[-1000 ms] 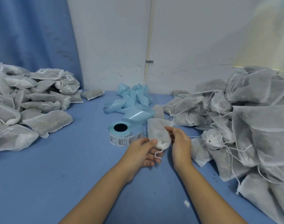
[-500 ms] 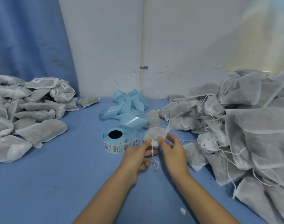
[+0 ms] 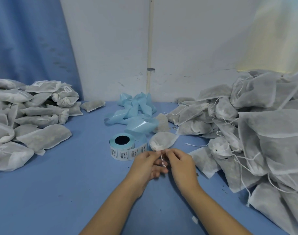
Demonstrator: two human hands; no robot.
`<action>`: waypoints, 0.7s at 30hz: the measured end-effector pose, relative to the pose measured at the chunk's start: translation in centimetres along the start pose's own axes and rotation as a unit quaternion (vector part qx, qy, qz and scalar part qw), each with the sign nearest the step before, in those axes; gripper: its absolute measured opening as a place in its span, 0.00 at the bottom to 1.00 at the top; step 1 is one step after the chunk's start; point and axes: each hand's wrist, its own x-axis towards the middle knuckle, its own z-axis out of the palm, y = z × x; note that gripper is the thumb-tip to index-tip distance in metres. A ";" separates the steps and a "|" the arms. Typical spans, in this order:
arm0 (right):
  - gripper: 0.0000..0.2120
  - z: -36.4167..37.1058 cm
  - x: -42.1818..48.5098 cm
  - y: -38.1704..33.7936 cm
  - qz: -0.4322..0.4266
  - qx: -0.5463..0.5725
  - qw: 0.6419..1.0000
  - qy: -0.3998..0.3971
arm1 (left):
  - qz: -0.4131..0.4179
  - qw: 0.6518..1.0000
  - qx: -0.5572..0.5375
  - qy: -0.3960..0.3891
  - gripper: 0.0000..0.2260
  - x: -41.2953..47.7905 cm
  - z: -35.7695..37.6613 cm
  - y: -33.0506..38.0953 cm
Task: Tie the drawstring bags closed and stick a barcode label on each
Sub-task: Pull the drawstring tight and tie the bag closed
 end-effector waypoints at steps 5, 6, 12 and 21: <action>0.12 0.0 -0.1 0.1 0.005 0.003 1.000 -0.004 | 0.032 0.999 -0.009 0.020 0.02 0.1 0.1 -0.4; 0.11 0.0 -0.1 0.0 0.007 0.008 1.000 -0.003 | 0.030 0.999 -0.022 0.022 0.02 0.2 0.0 -0.5; 0.09 0.1 -0.2 -0.1 0.001 0.004 1.000 -0.001 | 0.018 0.994 -0.104 -0.010 0.07 0.3 -0.6 -0.4; 0.12 -0.2 -0.3 -0.7 0.047 0.022 0.998 -0.037 | 0.048 0.995 -0.087 -0.006 0.10 0.5 -0.2 -0.8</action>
